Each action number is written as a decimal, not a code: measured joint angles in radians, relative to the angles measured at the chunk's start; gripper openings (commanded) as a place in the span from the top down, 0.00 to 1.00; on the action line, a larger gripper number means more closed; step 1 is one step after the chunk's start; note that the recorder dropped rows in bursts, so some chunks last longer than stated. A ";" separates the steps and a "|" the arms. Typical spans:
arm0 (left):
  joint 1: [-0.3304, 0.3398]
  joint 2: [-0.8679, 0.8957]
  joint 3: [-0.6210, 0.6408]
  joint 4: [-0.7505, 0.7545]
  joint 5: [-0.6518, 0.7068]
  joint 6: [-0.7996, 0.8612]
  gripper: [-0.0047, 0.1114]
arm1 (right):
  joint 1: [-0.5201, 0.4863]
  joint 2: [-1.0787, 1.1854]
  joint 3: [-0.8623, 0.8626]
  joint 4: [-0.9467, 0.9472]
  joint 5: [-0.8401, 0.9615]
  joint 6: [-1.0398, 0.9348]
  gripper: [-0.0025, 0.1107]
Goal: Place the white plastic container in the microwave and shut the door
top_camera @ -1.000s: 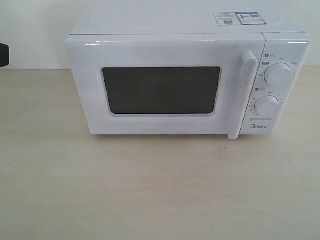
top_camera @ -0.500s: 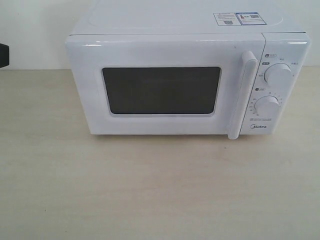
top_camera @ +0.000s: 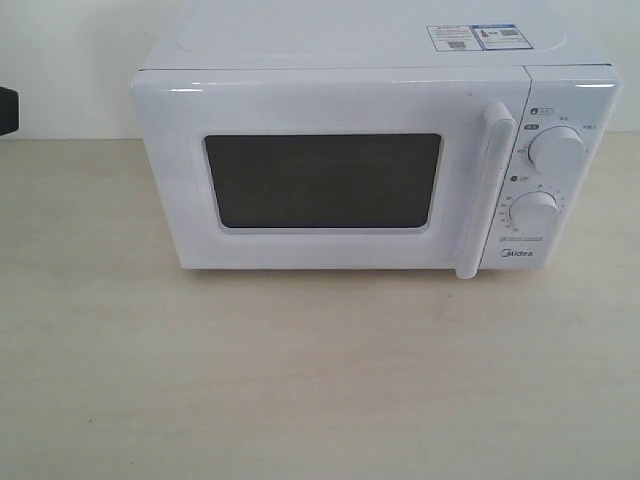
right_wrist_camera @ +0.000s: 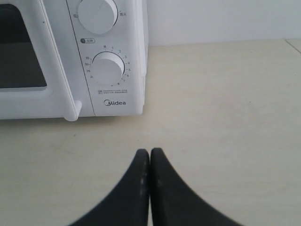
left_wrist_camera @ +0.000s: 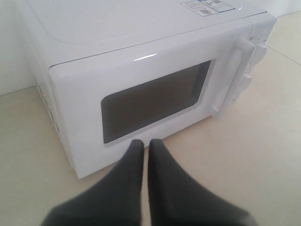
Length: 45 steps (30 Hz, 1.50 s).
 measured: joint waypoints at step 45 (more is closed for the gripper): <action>0.190 -0.604 0.750 0.058 -0.634 0.094 0.92 | 0.000 0.000 0.000 0.000 0.000 0.000 0.98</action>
